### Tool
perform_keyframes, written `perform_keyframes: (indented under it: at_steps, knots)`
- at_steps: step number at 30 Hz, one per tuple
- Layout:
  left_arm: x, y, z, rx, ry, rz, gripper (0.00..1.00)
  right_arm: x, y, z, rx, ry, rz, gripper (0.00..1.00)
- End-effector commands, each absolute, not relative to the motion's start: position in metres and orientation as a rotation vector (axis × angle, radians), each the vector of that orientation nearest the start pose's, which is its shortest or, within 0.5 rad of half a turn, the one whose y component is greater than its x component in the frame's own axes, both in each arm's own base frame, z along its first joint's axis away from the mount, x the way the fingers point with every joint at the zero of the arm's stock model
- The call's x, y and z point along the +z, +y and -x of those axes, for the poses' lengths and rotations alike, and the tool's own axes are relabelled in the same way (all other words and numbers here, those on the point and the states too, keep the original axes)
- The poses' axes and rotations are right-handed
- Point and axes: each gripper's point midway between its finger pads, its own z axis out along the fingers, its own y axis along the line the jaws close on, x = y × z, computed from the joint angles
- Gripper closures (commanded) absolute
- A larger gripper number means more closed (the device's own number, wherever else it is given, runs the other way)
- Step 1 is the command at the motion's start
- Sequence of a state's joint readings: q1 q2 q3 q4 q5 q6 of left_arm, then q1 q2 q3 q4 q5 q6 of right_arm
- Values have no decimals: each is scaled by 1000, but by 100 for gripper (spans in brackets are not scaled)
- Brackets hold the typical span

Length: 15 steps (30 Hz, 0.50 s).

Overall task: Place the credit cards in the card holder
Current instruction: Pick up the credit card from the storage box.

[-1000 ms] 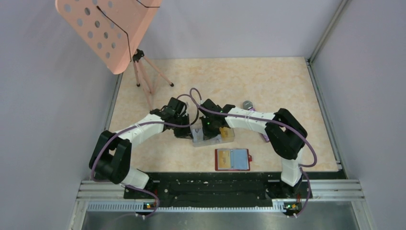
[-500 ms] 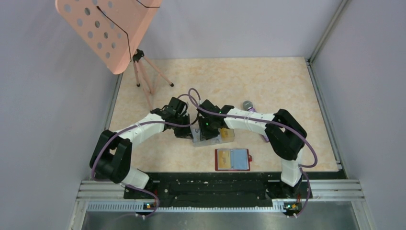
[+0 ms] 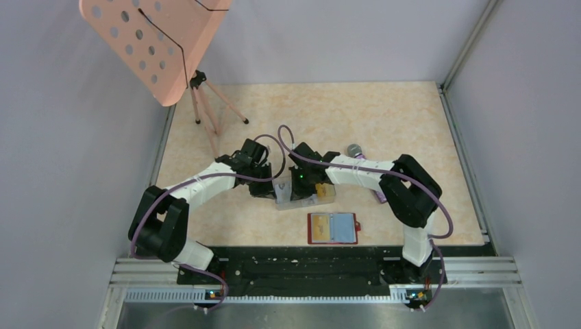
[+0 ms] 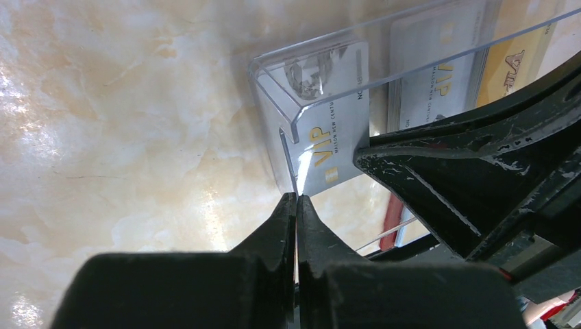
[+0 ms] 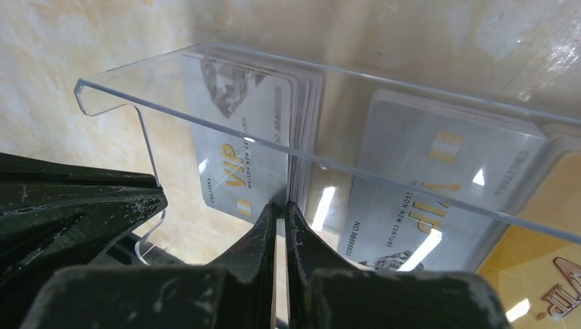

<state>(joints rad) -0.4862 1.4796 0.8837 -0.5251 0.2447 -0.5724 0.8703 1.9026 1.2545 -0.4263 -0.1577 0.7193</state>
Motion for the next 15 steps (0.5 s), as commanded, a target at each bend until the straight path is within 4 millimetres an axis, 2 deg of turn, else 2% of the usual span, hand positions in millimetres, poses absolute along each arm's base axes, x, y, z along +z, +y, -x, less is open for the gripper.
perform_keyframes:
  at_steps: [1,7,15]
  knots:
    - [50,-195,-236,-559,2835,1,99,58,366,-239,682,2748,288,100]
    - [49,-195,-235,-558,2838,0,99,69,358,-242,595,2739,298,100]
    - [49,-195,-235,-555,2838,-3,99,73,363,-239,570,2736,348,100]
